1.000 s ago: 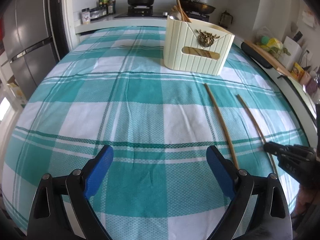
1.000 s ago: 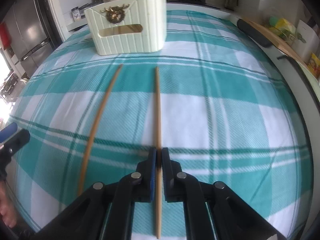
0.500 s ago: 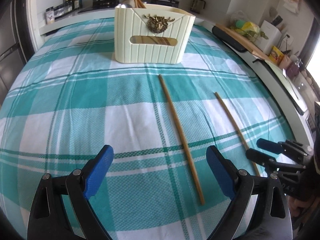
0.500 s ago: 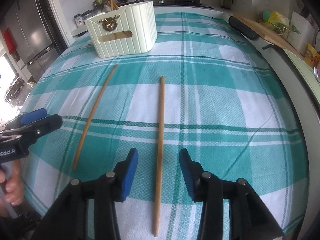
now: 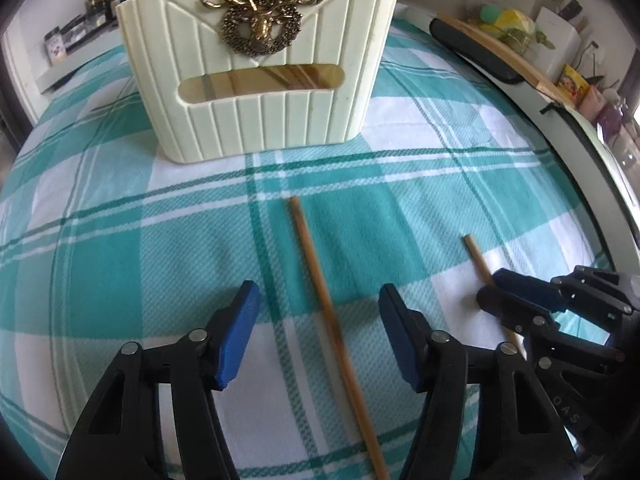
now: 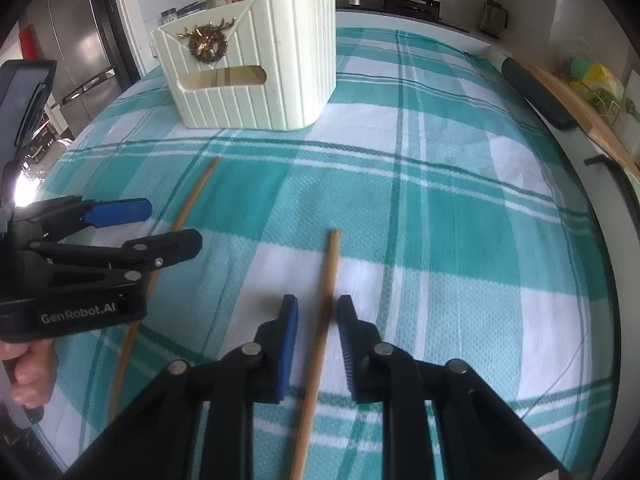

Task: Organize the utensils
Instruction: 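Close the right tool on one chopstick while the left tool closes on the other, then lift both chopsticks upright and carry them above the cream holder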

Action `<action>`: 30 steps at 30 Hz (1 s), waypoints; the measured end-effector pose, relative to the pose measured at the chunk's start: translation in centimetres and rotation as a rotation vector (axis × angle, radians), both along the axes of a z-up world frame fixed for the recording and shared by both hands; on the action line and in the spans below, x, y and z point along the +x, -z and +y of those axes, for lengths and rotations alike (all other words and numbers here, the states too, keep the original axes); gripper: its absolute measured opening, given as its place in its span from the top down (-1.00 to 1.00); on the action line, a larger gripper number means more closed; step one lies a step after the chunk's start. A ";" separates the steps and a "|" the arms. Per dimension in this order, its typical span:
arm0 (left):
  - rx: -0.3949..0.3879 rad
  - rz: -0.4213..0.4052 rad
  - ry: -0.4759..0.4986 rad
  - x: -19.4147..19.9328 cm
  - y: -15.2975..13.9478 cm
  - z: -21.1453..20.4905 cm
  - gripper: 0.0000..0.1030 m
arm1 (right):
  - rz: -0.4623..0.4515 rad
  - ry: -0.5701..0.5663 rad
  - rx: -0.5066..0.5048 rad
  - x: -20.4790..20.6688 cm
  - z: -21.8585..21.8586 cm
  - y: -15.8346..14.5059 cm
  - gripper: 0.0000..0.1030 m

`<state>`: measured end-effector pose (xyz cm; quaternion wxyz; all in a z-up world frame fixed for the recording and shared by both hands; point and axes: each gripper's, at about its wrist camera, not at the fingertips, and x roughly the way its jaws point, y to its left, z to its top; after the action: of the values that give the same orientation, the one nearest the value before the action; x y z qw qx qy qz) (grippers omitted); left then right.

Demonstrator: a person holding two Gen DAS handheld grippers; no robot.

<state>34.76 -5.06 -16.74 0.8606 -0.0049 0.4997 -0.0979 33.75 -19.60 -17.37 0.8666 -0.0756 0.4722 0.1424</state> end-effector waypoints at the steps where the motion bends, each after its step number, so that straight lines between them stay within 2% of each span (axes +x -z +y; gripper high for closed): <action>1: -0.002 0.001 0.004 0.4 0.0 -0.1 0.04 | 0.008 -0.008 0.007 0.7 0.2 0.0 0.77; 3: -0.001 -0.005 0.004 1.1 -0.1 -0.3 0.24 | 0.014 -0.014 0.011 1.9 0.4 0.1 0.86; 5: 0.009 -0.015 0.001 1.6 0.0 -0.4 0.80 | 0.019 -0.018 0.024 2.8 0.5 0.0 0.88; 6: -0.003 -0.012 0.000 1.8 0.0 -0.3 0.87 | 0.022 -0.018 0.031 3.2 0.6 0.0 0.88; 9: -0.056 -0.009 -0.018 2.1 -0.3 0.4 0.92 | 0.025 -0.008 0.067 4.0 0.4 0.0 0.88; 13: -0.099 -0.095 -0.028 0.7 -2.9 1.6 0.93 | -0.004 0.015 0.162 3.7 -0.5 -1.6 0.88; 23: -0.184 -0.335 -0.004 -4.9 -12.9 4.3 0.93 | -0.228 0.005 0.349 -2.3 -2.1 -11.5 0.88; 30: -0.231 -0.451 0.013 -8.5 -16.9 5.5 0.96 | -0.386 -0.017 0.350 -6.7 -1.4 -16.5 0.88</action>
<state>26.28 0.44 0.13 0.9435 -0.0783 0.2804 -0.1583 27.09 -21.04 -0.88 0.9394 0.0456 0.2654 0.2120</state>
